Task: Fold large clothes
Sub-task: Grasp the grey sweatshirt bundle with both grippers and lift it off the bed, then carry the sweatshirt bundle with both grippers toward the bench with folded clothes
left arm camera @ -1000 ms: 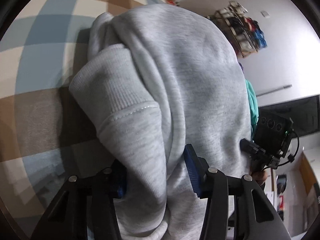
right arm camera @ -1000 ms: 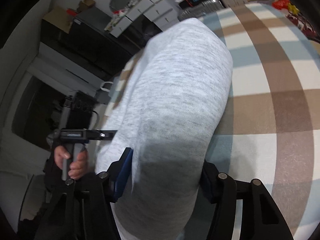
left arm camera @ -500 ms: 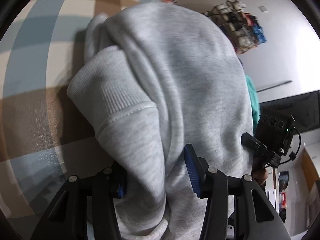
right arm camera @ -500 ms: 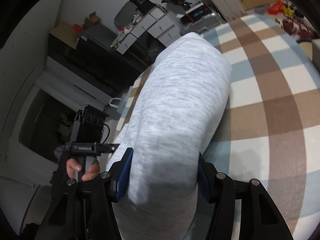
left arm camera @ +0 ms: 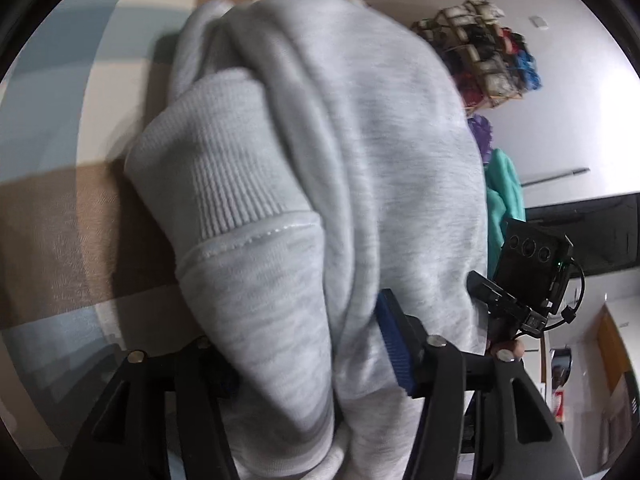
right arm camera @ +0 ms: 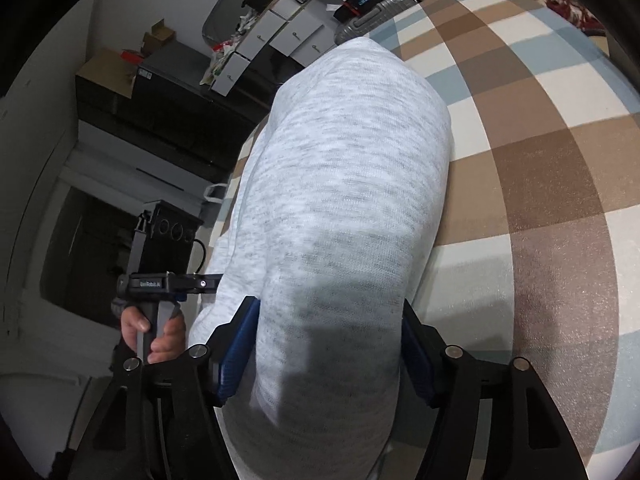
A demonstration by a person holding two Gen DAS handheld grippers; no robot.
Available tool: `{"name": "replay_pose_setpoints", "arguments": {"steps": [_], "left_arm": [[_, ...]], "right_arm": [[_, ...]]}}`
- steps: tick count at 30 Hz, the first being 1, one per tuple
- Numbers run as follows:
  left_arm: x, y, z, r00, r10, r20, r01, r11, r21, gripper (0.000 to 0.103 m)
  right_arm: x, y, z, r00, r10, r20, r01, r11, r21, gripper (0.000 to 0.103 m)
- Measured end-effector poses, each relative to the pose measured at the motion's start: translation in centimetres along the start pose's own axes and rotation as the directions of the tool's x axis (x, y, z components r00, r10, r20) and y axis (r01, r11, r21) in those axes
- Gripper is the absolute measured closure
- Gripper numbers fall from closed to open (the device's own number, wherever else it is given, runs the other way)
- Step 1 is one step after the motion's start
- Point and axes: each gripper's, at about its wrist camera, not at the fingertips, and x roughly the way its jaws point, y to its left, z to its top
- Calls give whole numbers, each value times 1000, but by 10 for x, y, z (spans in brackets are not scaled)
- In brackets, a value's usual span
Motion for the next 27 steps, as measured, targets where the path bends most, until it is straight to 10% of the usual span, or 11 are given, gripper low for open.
{"name": "replay_pose_setpoints", "arguments": {"steps": [12, 27], "left_arm": [[-9, -81, 4, 994, -87, 61, 80, 990, 118, 59], [35, -342, 65, 992, -120, 32, 98, 917, 386, 58]], "right_arm": [[-86, 46, -2, 987, 24, 159, -13, 997, -70, 49], [-324, 55, 16, 908, -22, 419, 44, 998, -44, 49]]}}
